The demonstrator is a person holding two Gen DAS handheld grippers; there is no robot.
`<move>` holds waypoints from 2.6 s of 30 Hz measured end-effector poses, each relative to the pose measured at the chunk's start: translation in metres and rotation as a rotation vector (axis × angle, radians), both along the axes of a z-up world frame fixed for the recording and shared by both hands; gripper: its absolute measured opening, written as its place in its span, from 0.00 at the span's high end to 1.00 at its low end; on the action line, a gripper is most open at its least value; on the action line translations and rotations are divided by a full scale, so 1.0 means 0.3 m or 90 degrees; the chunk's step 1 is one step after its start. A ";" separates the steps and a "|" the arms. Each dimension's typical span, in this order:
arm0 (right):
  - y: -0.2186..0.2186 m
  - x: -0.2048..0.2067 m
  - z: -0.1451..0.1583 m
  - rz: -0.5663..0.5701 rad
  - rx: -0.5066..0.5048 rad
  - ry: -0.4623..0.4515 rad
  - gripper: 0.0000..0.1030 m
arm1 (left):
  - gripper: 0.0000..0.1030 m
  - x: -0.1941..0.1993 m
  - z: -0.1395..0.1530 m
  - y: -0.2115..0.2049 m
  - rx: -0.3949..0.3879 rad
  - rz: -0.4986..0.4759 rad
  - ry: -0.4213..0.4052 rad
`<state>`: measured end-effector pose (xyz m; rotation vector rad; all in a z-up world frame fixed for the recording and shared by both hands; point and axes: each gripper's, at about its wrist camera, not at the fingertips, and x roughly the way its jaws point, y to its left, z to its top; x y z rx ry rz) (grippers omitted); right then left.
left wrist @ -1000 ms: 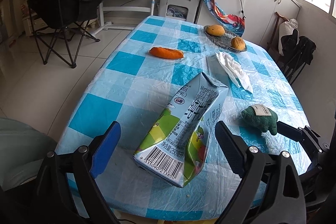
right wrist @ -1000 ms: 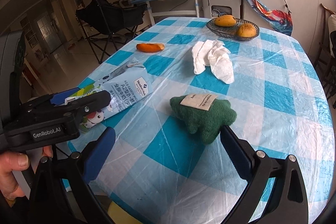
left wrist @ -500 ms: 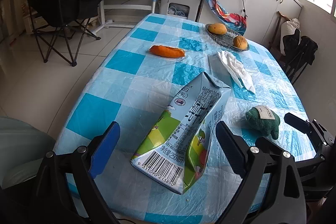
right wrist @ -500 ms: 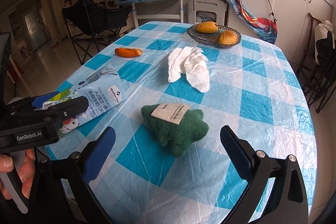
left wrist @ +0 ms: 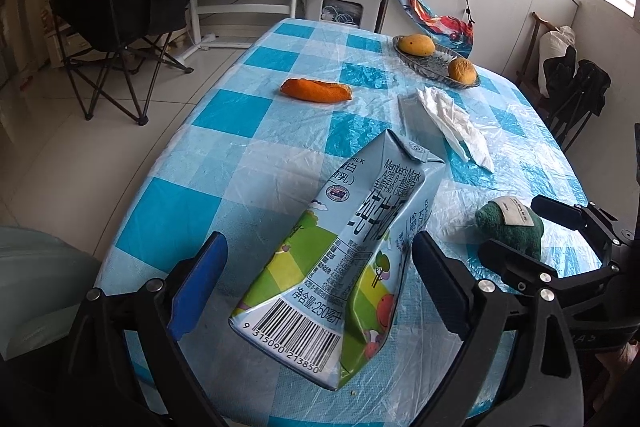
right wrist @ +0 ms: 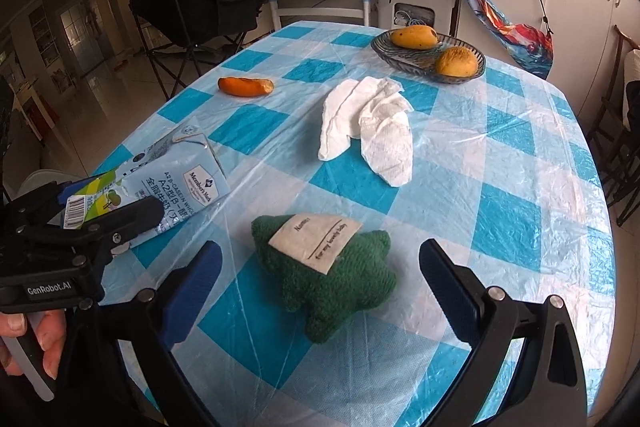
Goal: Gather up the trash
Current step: 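Move the right tool onto the green felt plush toy and close on it, then close the left tool on the milk carton while the right tool holds the plush toy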
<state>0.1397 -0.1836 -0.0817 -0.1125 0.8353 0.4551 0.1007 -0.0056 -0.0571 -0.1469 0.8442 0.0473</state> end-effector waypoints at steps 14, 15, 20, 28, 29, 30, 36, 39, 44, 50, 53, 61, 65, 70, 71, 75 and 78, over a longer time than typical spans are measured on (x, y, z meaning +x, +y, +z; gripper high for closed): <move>-0.031 -0.055 -0.012 -0.048 0.057 0.016 0.43 | 0.10 -0.015 -0.002 0.033 -0.017 0.014 0.003; -0.036 -0.059 -0.011 -0.053 0.059 0.016 0.43 | 0.10 -0.017 -0.002 0.031 -0.017 0.014 0.003; -0.045 -0.068 -0.010 -0.056 0.065 0.022 0.44 | 0.10 -0.026 -0.004 0.028 -0.016 0.011 0.004; -0.020 -0.075 -0.016 -0.045 0.046 0.011 0.26 | 0.10 -0.026 -0.003 0.021 -0.013 0.007 0.002; -0.019 -0.075 -0.016 -0.045 0.045 0.010 0.25 | 0.10 -0.026 -0.003 0.021 -0.013 0.007 0.002; -0.020 -0.075 -0.016 -0.044 0.046 0.011 0.25 | 0.10 -0.026 -0.002 0.020 -0.012 0.006 0.001; -0.025 -0.071 -0.014 -0.042 0.057 0.012 0.31 | 0.09 -0.017 0.002 0.009 -0.006 0.000 -0.001; -0.028 -0.070 -0.014 -0.042 0.062 0.012 0.42 | 0.09 -0.013 0.005 0.009 -0.006 0.000 -0.002; -0.038 -0.074 0.002 -0.049 0.072 -0.006 0.43 | 0.09 -0.010 0.012 0.010 -0.009 0.002 -0.004; -0.017 -0.067 -0.017 -0.039 0.056 0.005 0.38 | 0.10 -0.004 0.010 -0.018 -0.013 -0.036 -0.003; -0.019 -0.070 -0.016 -0.035 0.062 0.006 0.39 | 0.13 -0.011 0.017 -0.039 -0.008 -0.057 -0.015; -0.033 -0.072 -0.003 -0.049 0.066 -0.002 0.44 | 0.36 -0.007 0.015 -0.015 -0.069 -0.071 -0.015; -0.042 -0.075 0.006 -0.053 0.070 -0.010 0.34 | 0.23 -0.009 0.011 -0.020 -0.068 -0.068 -0.017; -0.052 -0.070 0.007 -0.055 0.074 -0.009 0.34 | 0.20 -0.008 0.012 -0.046 -0.046 -0.077 -0.024; -0.051 -0.068 0.006 -0.053 0.074 -0.009 0.34 | 0.20 -0.005 0.010 -0.048 -0.044 -0.077 -0.022; -0.045 -0.061 -0.001 -0.049 0.072 -0.004 0.34 | 0.20 0.007 0.005 -0.043 -0.041 -0.069 -0.017; -0.037 -0.057 -0.012 -0.044 0.071 0.003 0.35 | 0.20 0.014 0.006 -0.038 -0.042 -0.066 -0.018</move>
